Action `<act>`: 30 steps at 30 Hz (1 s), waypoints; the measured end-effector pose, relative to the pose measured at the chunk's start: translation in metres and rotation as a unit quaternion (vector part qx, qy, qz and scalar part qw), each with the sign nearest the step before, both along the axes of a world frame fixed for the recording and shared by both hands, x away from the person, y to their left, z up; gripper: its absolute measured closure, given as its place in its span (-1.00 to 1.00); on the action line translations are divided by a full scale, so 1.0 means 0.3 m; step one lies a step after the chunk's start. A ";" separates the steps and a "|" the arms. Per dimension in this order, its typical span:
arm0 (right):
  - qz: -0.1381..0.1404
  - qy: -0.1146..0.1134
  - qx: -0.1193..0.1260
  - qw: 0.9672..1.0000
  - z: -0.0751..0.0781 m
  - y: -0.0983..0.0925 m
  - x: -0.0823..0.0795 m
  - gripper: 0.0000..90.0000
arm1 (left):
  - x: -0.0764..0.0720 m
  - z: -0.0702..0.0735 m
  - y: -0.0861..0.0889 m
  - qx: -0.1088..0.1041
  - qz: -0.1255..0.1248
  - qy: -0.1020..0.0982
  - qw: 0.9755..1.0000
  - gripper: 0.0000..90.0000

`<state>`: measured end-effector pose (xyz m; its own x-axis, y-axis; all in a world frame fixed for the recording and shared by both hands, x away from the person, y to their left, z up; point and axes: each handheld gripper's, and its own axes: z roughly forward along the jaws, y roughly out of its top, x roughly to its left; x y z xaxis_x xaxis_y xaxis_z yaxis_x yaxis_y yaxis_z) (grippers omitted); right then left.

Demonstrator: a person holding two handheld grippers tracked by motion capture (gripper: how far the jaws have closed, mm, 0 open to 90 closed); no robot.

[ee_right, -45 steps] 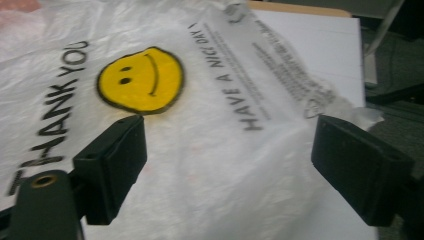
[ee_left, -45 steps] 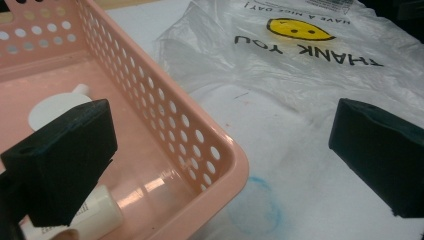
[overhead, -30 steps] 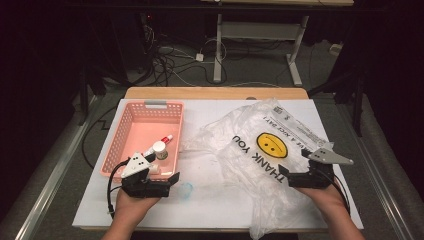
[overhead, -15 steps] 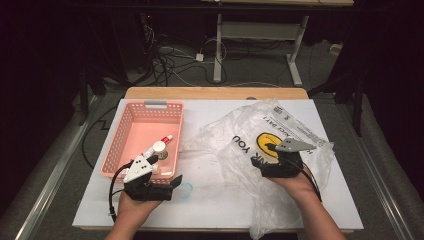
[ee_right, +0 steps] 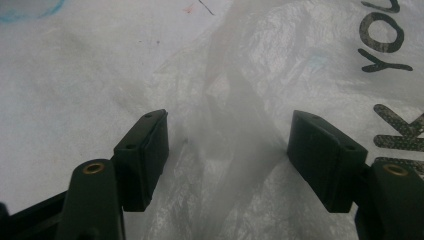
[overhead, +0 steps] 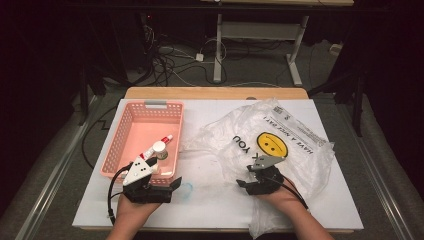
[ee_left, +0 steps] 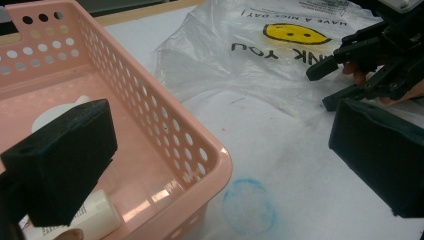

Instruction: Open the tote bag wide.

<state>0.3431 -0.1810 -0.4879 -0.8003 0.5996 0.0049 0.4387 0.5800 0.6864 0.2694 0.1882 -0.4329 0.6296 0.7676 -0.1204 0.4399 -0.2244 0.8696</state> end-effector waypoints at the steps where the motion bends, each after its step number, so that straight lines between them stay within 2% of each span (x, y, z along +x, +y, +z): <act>1: 0.000 0.000 0.000 1.000 0.000 0.000 0.000 -0.18 | 0.000 0.000 0.001 0.000 0.000 0.001 1.000 -1.00; 11: -0.021 0.003 0.017 1.000 -0.001 -0.014 0.006 0.07 | 0.003 -0.003 -0.001 0.000 -0.005 0.005 1.000 -1.00; 16: -0.028 -0.002 0.016 0.999 -0.001 -0.016 0.006 0.19 | 0.003 -0.007 0.000 -0.004 -0.005 0.011 1.000 -1.00; 22: -0.042 0.009 0.026 0.999 0.000 -0.027 0.014 0.32 | -0.001 -0.006 -0.001 -0.005 -0.010 0.012 1.000 -1.00; 30: -0.051 -0.004 0.016 0.999 0.001 -0.029 0.016 0.60 | -0.003 -0.010 -0.002 -0.005 -0.007 0.014 1.000 -1.00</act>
